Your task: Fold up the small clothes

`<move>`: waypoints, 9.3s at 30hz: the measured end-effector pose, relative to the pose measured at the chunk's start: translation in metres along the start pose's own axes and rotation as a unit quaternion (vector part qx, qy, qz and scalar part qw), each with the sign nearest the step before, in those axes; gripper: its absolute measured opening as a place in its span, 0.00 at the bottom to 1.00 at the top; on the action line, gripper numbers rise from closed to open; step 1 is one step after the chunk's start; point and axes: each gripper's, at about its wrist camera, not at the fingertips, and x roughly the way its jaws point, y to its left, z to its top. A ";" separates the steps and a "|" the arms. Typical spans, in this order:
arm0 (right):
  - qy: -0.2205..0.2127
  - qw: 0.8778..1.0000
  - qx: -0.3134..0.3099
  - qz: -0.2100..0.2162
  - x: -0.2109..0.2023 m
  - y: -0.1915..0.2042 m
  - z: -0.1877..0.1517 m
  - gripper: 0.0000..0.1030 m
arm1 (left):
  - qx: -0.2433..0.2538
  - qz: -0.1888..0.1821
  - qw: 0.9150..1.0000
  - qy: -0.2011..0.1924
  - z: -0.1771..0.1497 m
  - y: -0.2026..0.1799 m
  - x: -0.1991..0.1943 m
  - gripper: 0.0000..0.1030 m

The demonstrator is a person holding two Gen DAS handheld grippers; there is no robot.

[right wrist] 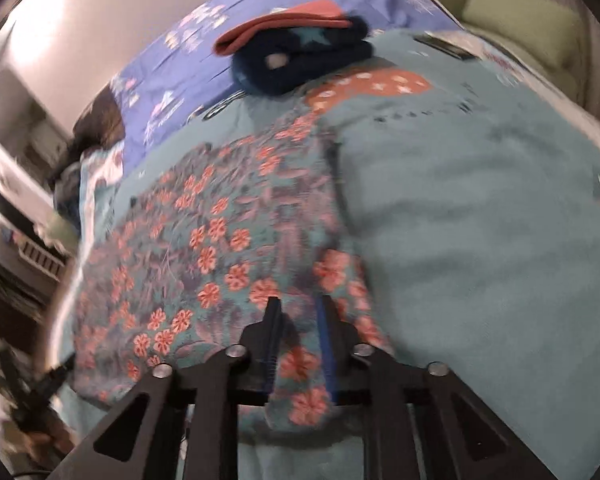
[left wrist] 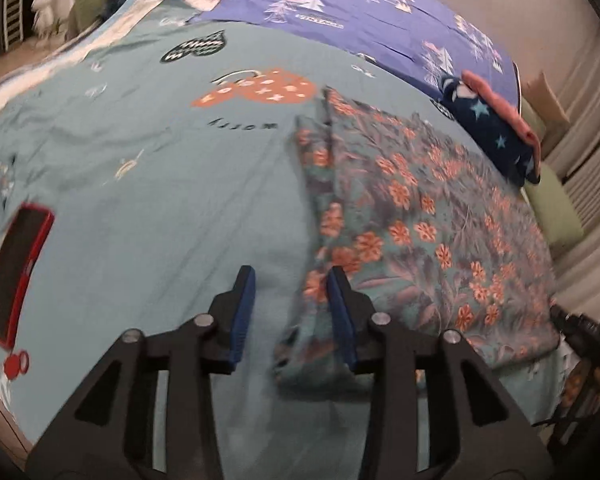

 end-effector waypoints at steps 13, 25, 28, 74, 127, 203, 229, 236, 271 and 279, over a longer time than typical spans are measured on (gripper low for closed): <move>-0.056 0.981 -0.181 -0.049 -0.025 0.099 -0.026 0.31 | 0.022 0.003 0.998 -0.067 0.010 0.003 -0.037 0.43; 0.010 0.868 -0.495 0.047 0.028 0.270 -0.142 0.49 | -0.001 -0.004 0.998 -0.062 -0.008 0.036 -0.047 0.56; 0.003 0.826 -0.563 0.031 0.042 0.295 -0.176 0.51 | -0.002 -0.001 0.998 -0.067 -0.009 0.045 -0.050 0.57; -0.056 0.895 -0.435 0.083 0.044 0.333 -0.143 0.04 | -0.065 -0.263 0.956 0.111 0.106 0.004 0.095 0.49; -0.170 0.979 -0.050 0.098 -0.082 0.016 -0.057 0.04 | 0.256 -0.170 0.934 0.181 0.030 -0.418 0.121 0.07; -0.028 0.998 -0.050 0.041 0.022 -0.002 0.090 0.05 | 0.336 -0.156 0.924 0.092 -0.040 -0.262 0.050 0.56; 0.000 0.990 -0.138 -0.017 0.070 0.024 0.119 0.26 | 0.305 -0.122 0.943 0.059 0.046 -0.276 0.124 0.58; -0.012 0.987 -0.153 0.041 0.004 0.027 0.078 0.28 | 0.281 -0.151 0.946 0.052 0.031 -0.256 0.072 0.60; 0.062 0.985 -0.074 0.140 0.044 -0.017 0.068 0.65 | 0.236 -0.150 0.956 0.093 0.017 -0.233 0.100 0.79; 0.070 0.978 -0.093 0.173 0.063 -0.013 0.083 0.66 | 0.251 -0.171 0.949 0.088 0.024 -0.241 0.111 0.81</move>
